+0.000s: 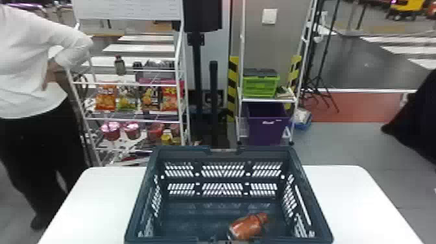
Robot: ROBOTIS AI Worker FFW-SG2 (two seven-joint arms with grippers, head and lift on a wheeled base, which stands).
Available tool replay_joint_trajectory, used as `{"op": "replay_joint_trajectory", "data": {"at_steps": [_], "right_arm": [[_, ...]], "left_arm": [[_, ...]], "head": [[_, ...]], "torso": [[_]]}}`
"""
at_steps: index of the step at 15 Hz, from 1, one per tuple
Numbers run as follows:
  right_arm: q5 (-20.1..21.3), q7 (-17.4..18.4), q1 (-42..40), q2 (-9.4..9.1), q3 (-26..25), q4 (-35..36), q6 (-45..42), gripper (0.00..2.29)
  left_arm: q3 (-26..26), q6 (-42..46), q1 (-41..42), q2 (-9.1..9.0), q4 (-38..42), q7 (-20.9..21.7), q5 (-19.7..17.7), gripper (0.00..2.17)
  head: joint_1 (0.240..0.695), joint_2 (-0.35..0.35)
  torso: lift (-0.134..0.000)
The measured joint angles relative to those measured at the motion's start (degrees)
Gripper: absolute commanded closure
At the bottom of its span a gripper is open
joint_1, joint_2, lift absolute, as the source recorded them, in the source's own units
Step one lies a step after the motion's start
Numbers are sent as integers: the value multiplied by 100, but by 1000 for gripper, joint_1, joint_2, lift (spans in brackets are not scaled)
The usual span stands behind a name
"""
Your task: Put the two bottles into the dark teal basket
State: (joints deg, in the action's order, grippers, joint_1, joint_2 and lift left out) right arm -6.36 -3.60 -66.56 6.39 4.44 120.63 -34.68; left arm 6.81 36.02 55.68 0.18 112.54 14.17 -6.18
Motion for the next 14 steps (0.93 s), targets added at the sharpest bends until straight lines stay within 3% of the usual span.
{"op": "replay_joint_trajectory", "data": {"at_steps": [14], "right_arm": [[156, 0, -22, -6, 57, -65, 19, 46]], "left_arm": [[-58, -28, 61, 0, -66, -73, 65, 70]], "head": [[499, 0]], "torso": [[0]]}}
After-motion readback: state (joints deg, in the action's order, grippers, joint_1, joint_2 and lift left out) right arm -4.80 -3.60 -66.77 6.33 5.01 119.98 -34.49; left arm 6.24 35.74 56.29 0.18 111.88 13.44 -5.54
